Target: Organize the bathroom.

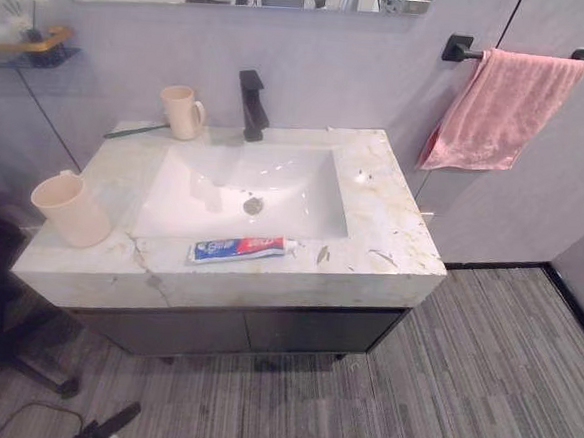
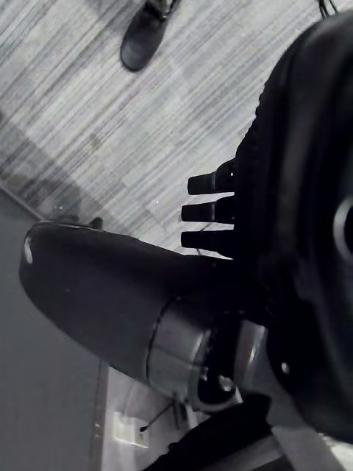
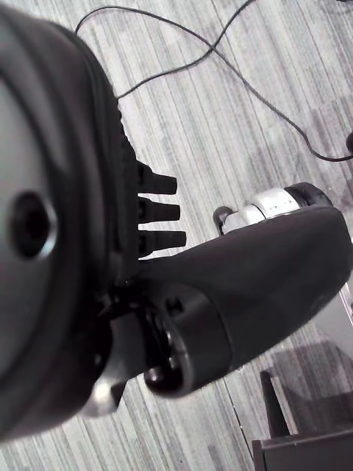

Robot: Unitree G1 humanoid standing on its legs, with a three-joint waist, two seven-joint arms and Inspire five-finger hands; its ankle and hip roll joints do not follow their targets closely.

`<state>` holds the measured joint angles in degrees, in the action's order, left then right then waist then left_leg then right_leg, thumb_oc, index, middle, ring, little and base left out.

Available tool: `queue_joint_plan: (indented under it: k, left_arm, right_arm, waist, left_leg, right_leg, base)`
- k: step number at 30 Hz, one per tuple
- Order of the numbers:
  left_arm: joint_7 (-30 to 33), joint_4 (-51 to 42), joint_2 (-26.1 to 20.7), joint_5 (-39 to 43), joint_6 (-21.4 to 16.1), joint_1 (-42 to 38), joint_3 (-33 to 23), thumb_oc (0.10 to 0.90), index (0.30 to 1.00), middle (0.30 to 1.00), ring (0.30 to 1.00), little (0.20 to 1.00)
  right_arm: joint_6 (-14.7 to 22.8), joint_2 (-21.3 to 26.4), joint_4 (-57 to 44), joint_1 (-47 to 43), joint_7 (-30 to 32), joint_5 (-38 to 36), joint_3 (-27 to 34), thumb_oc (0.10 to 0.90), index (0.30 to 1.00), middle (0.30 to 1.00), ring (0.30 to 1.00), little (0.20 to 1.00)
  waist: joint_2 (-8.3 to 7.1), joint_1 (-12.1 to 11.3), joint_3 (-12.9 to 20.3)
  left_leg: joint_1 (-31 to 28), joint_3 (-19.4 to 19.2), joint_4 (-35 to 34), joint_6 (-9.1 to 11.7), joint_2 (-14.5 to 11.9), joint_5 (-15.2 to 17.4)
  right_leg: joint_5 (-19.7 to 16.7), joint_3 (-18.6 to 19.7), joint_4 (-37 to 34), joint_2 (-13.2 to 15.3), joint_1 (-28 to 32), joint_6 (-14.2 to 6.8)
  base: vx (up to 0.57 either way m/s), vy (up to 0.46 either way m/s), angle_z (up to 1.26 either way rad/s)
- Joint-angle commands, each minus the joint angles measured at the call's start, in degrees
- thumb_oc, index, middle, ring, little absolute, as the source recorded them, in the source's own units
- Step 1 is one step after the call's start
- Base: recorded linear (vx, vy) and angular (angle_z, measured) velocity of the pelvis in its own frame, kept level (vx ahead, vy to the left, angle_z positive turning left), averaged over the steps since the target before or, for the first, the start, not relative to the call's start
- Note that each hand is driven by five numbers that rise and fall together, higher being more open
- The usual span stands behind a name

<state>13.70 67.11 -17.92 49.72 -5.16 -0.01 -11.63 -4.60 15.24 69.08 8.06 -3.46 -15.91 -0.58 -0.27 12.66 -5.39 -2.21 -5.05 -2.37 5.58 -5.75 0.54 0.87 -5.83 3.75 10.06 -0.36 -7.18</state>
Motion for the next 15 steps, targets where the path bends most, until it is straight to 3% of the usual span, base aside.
queue_joint_plan:
  k: [1,2,3,4,5,9,10,14,15]
  left_arm:
    - [12.1,-5.6,-2.8,12.1,-14.0,-1.0,-8.3,0.8,0.9,0.9,0.9,0.9]
    - [11.9,-5.7,-2.8,12.2,-13.8,-1.0,-8.5,0.8,0.9,0.9,0.9,0.9]
    - [15.9,-6.9,-3.7,12.8,-19.0,-1.4,-11.1,0.8,0.9,0.9,0.9,0.9]
    - [17.3,-7.7,-4.3,12.9,-20.1,-1.6,-11.6,0.8,0.9,0.9,0.9,0.9]
    - [21.7,-9.4,-5.5,11.9,-24.3,-2.0,-12.8,0.8,0.9,0.9,0.9,0.9]
    - [27.0,-12.5,-8.5,11.0,-26.9,-2.9,-14.6,0.8,0.9,0.9,0.9,0.9]
    - [34.1,-15.5,-12.3,8.3,-29.3,-4.1,-15.8,0.8,0.9,0.9,0.9,0.9]
    - [40.9,-21.1,-17.0,5.0,-31.4,-5.8,-16.9,0.8,0.9,0.9,0.9,0.9]
    - [44.6,-24.6,-19.6,0.5,-32.2,-6.6,-17.4,0.8,0.9,0.9,0.9,0.9]
  right_arm:
    - [0.0,0.9,-0.1,-1.4,-0.9,3.9,-0.1,0.8,0.9,0.9,0.9,0.9]
    - [0.0,0.8,-0.1,-1.4,-0.9,3.9,-0.2,0.8,0.9,0.9,0.9,0.9]
    - [0.1,0.5,-0.4,-1.3,-0.7,3.5,-1.2,0.8,0.9,0.9,0.9,0.9]
    - [0.0,0.4,-0.6,-1.3,-0.6,3.1,-1.5,0.8,0.9,0.9,0.9,0.9]
    - [-0.1,0.3,-0.9,-1.1,-0.4,2.9,-2.2,0.8,0.9,0.9,0.9,0.9]
    - [-0.1,0.6,-0.7,-0.6,-0.1,2.7,-2.7,0.8,0.9,0.9,0.9,0.9]
    - [0.3,1.3,-0.1,-0.4,0.1,2.3,-2.5,0.8,0.9,0.9,0.9,0.9]
    - [0.2,2.4,0.7,-0.5,-0.1,2.1,-1.7,0.8,0.9,0.9,0.9,0.9]
    - [-0.3,3.0,0.9,-0.5,-0.4,2.3,-1.2,0.8,0.9,0.9,0.9,0.9]
  waist:
    - [1.43,-1.3,-0.9]
    - [1.39,-1.3,-0.9]
    - [1.07,-1.6,-0.5]
    - [0.97,-1.7,-0.3]
    - [0.79,-2.0,0.1]
    - [0.68,-2.5,0.9]
    - [0.93,-2.8,1.7]
    - [1.15,-3.1,2.1]
    - [1.26,-3.2,2.3]
  left_leg:
    - [0.5,-4.9,5.4,-3.2,-2.2,2.0]
    - [0.5,-4.9,5.4,-3.1,-2.2,2.0]
    - [0.4,-5.1,5.3,-2.9,-2.4,1.9]
    - [0.3,-5.1,5.2,-2.8,-2.6,1.9]
    - [0.0,-5.2,4.8,-2.5,-2.9,1.6]
    - [-0.7,-5.6,4.0,-1.9,-3.7,1.1]
    - [-1.5,-5.8,3.0,-1.3,-4.4,0.6]
    - [-2.4,-5.7,2.3,-0.8,-5.1,0.1]
    - [-2.7,-5.8,2.1,-0.7,-5.3,0.0]
  right_leg:
    - [0.7,3.5,4.5,0.5,-3.5,-4.7]
    - [0.7,3.5,4.4,0.5,-3.3,-4.7]
    - [0.5,3.1,3.4,0.5,-2.6,-4.9]
    - [0.4,2.9,3.0,0.5,-2.3,-4.9]
    - [0.2,2.6,1.9,0.3,-1.6,-4.9]
    - [-0.2,1.5,0.3,0.0,-0.5,-4.9]
    - [-0.4,0.7,-0.8,-0.4,0.4,-4.9]
    - [-0.4,0.3,-1.4,-0.8,1.3,-4.7]
    - [-0.5,0.2,-1.6,-0.9,1.6,-4.7]
  base:
    - [0.08,-0.005,0.02]
    - [0.09,-0.041,0.02]
    - [0.04,-0.046,0.01]
    - [0.06,-0.08,0.0]
    - [0.04,-0.061,0.01]
    - [0.03,-0.071,0.05]
    - [0.01,-0.077,0.09]
    - [0.0,-0.049,0.08]
    - [0.0,-0.022,0.04]
